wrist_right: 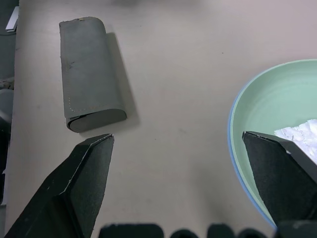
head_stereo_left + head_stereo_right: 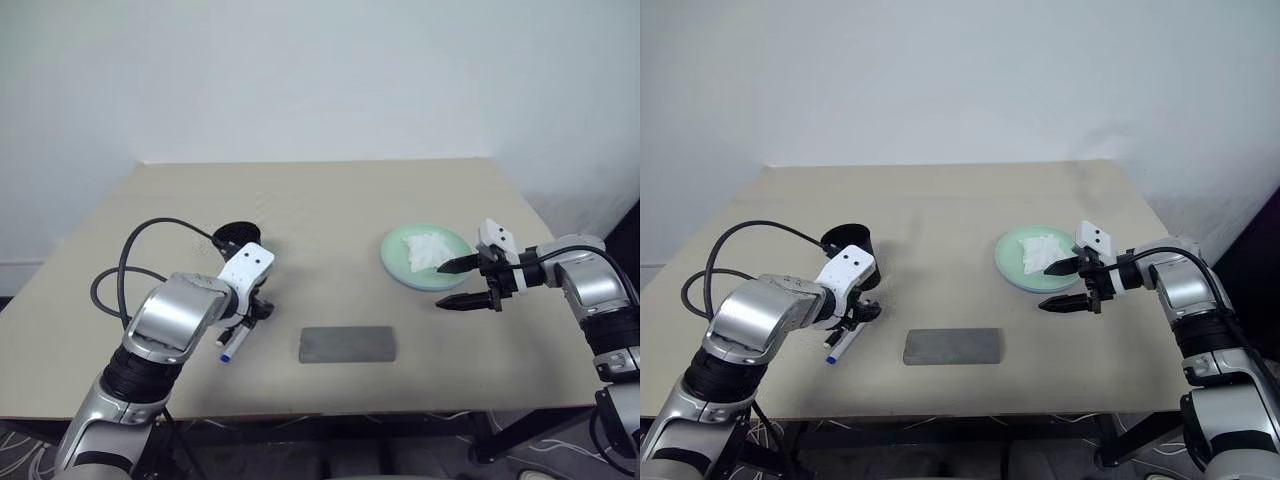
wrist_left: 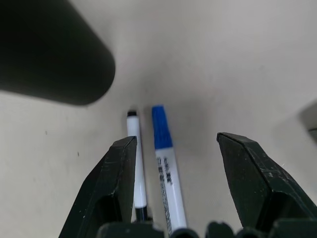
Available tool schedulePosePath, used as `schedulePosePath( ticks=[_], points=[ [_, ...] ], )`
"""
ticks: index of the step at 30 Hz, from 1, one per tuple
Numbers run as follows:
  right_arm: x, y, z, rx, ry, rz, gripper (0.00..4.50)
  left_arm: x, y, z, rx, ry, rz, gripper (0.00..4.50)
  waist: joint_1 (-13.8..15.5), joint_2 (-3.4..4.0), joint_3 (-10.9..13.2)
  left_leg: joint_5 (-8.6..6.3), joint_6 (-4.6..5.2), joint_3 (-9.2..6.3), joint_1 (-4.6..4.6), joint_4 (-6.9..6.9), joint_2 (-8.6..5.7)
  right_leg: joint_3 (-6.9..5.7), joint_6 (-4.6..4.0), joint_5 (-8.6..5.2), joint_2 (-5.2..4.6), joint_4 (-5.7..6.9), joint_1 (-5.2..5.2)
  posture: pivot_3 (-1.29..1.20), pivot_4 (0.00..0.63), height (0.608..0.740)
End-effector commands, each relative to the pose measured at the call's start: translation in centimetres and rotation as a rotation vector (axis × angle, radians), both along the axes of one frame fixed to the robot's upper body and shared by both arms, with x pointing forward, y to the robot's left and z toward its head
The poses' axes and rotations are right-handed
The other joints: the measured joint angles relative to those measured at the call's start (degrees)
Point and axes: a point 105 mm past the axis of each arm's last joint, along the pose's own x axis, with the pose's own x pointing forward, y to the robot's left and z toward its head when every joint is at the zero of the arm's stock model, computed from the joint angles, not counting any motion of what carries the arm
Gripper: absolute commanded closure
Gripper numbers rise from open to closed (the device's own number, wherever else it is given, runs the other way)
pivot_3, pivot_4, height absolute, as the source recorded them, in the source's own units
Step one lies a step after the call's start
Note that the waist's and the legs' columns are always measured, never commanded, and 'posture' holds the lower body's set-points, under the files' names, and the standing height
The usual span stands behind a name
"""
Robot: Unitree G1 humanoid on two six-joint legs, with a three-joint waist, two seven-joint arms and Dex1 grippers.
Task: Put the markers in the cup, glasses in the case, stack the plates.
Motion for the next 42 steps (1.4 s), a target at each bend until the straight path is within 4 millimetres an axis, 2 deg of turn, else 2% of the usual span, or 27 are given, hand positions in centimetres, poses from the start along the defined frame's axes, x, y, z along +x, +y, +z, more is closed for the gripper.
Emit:
schedulePosePath(
  ticks=[1, 24, 26, 32, 42],
  points=[
    [0.2, 0.0, 1.2, 0.013, -0.046, 0.014, 0.0, 0.4, 0.4, 0.5, -0.005, -0.024, 0.024, 1.82, 0.0, 0.0, 0.0, 0.0, 0.0, 0.0, 0.0, 0.0, 0.0, 0.0, 0.0, 0.0, 0.0, 0.0, 0.0, 0.0, 0.0, 0.735],
    [0.3, -0.1, 1.3, 0.018, -0.052, 0.006, 0.0, -1.2, 0.8, -3.6, -0.018, 0.091, 0.036, 1.82, 0.0, 0.02, 0.0, 0.0, -0.01, 0.01, 0.0, 0.0, -0.03, 0.01, 0.0, 0.0, -0.02, 0.01, 0.04, 0.0, 0.0, 0.735],
    [0.3, -0.1, 1.3, 0.019, -0.052, 0.006, 0.0, -1.3, 0.6, -3.7, -0.029, 0.098, 0.034, 2.37, 0.0, 0.02, 0.0, 0.0, -0.01, 0.01, 0.0, 0.0, -0.04, 0.01, 0.0, 0.0, -0.02, 0.01, 0.05, 0.0, 0.0, 0.735],
    [0.3, -0.2, 1.3, 0.018, -0.054, 0.003, 0.0, -1.5, 0.4, -4.1, -0.028, 0.112, 0.031, 4.38, 0.0, 0.02, 0.0, 0.0, -0.01, 0.02, 0.0, 0.0, -0.03, 0.0, -0.01, 0.0, -0.02, 0.01, 0.08, 0.0, 0.0, 0.735],
    [0.3, -0.1, 1.4, 0.021, -0.057, 0.0, 0.0, -1.2, -0.3, -4.0, -0.036, 0.087, -0.018, 4.4, 0.0, 0.03, 0.0, 0.0, -0.01, 0.03, 0.02, 0.0, -0.03, 0.0, -0.01, -0.01, -0.02, 0.01, 0.07, 0.0, 0.0, 0.735]
  ],
)
